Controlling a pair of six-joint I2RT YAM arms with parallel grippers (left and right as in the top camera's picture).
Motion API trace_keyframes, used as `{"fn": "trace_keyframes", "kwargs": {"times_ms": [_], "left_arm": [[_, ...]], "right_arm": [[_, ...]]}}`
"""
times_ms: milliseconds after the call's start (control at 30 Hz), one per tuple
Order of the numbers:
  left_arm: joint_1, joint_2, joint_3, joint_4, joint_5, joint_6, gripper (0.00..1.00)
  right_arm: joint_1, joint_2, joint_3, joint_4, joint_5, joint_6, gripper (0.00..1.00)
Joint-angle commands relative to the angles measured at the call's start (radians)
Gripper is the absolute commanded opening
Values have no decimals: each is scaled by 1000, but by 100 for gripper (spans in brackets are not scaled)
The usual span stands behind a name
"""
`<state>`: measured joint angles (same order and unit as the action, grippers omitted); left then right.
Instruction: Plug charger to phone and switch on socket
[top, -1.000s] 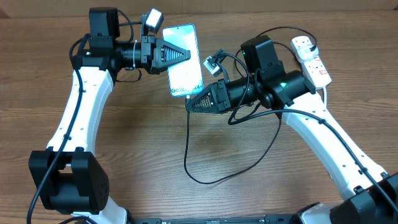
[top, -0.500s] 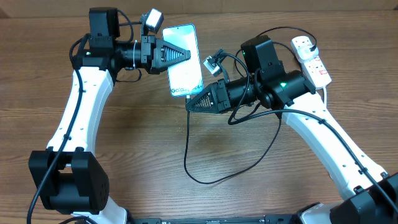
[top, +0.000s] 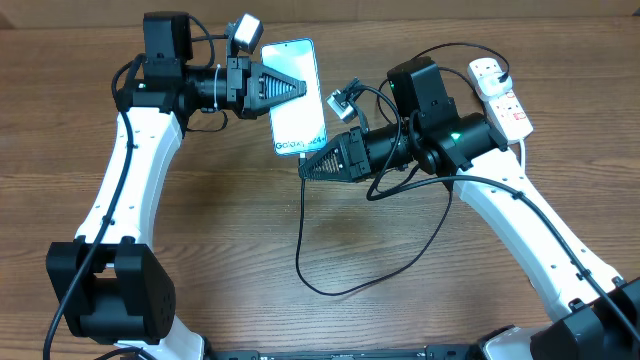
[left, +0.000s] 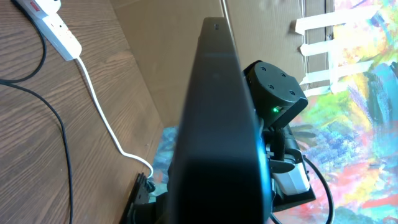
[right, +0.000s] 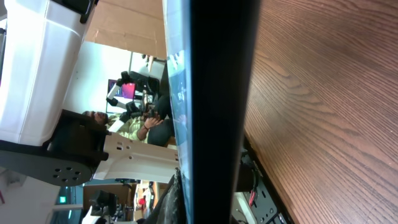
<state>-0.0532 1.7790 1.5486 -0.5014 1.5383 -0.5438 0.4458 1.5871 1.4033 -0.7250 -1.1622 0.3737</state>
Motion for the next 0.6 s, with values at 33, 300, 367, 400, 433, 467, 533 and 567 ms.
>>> {"fn": "trace_keyframes", "kwargs": {"times_ms": [33, 300, 367, 400, 433, 467, 533, 567], "left_arm": [[-19, -1, 6, 1, 45, 27, 4], [-28, -1, 6, 1, 45, 27, 4], [-27, -1, 6, 1, 45, 27, 4], [-28, -1, 6, 1, 45, 27, 4], [-28, -1, 6, 2, 45, 27, 4], [-27, -1, 6, 2, 45, 28, 4], [-27, -1, 6, 3, 45, 33, 4], [-27, -1, 6, 3, 45, 37, 4]], "right_arm": [[-4, 9, 18, 6, 1, 1, 5], [-4, 11, 18, 6, 2, 1, 5], [-4, 11, 18, 6, 1, 0, 5], [-4, 11, 18, 6, 1, 0, 5], [-5, 11, 18, 6, 1, 0, 5], [-5, 11, 18, 6, 1, 1, 5], [-11, 11, 18, 6, -5, 1, 5], [-16, 11, 18, 6, -11, 1, 5]]}}
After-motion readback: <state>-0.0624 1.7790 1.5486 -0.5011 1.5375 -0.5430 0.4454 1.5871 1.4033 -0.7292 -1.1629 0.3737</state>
